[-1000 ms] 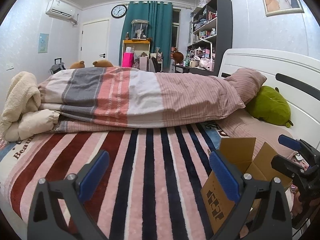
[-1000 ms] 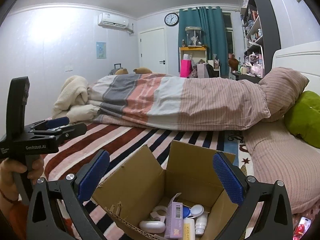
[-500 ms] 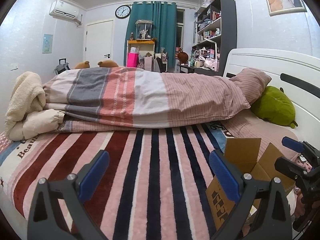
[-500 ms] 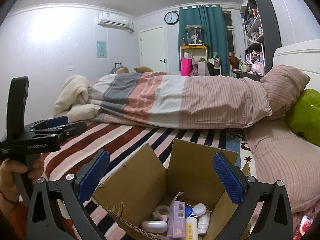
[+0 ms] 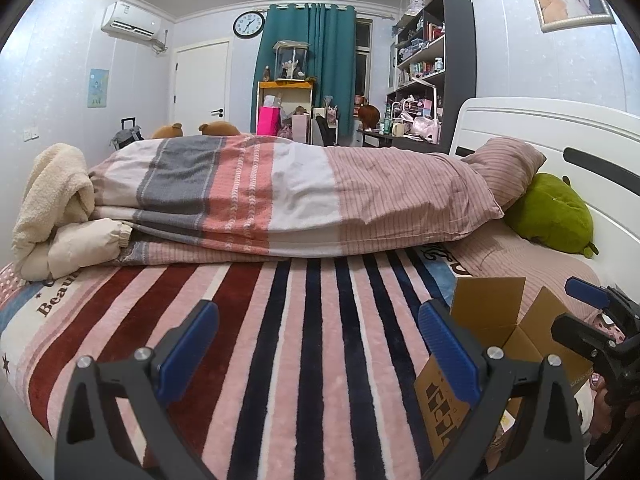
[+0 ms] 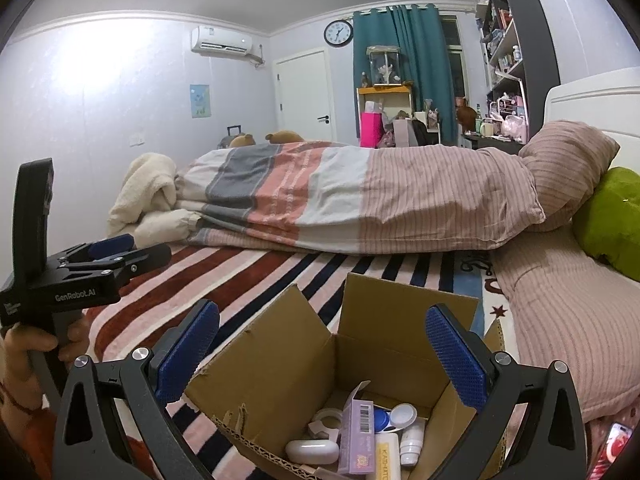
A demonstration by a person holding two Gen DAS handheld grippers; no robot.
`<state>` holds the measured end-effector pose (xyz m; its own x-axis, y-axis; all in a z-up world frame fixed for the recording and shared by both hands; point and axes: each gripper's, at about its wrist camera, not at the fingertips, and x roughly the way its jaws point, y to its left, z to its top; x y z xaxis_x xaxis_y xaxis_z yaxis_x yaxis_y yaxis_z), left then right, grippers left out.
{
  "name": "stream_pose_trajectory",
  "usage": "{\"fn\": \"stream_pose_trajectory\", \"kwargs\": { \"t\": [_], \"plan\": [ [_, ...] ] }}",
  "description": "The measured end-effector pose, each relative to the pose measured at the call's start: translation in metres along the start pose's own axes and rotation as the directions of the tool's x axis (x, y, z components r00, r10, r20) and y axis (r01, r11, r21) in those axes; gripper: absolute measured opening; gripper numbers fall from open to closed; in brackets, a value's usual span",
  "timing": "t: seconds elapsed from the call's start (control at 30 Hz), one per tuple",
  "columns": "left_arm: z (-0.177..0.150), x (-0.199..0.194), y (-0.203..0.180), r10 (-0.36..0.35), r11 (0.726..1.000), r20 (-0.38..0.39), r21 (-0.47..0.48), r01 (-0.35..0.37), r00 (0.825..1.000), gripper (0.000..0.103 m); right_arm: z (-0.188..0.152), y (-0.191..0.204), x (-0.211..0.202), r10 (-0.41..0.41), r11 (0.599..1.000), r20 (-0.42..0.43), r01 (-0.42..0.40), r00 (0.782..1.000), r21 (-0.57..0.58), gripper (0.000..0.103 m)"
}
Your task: Organize rigid objects
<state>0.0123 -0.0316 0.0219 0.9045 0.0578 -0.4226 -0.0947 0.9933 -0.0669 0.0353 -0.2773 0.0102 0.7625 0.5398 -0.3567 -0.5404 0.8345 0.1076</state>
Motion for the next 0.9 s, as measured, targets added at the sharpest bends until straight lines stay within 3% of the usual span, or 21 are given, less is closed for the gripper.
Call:
{"fn": "stream_pose_trajectory", "kwargs": {
  "t": [0.9],
  "plan": [
    [-0.002,-0.0002,0.002,0.014,1.0,-0.003,-0.001,-0.014,1.0,0.1,0.0002,0.0021,-0.0007,-0.003,1.0,-0.009,0.003,1.0,0.009,0.103]
  ]
}}
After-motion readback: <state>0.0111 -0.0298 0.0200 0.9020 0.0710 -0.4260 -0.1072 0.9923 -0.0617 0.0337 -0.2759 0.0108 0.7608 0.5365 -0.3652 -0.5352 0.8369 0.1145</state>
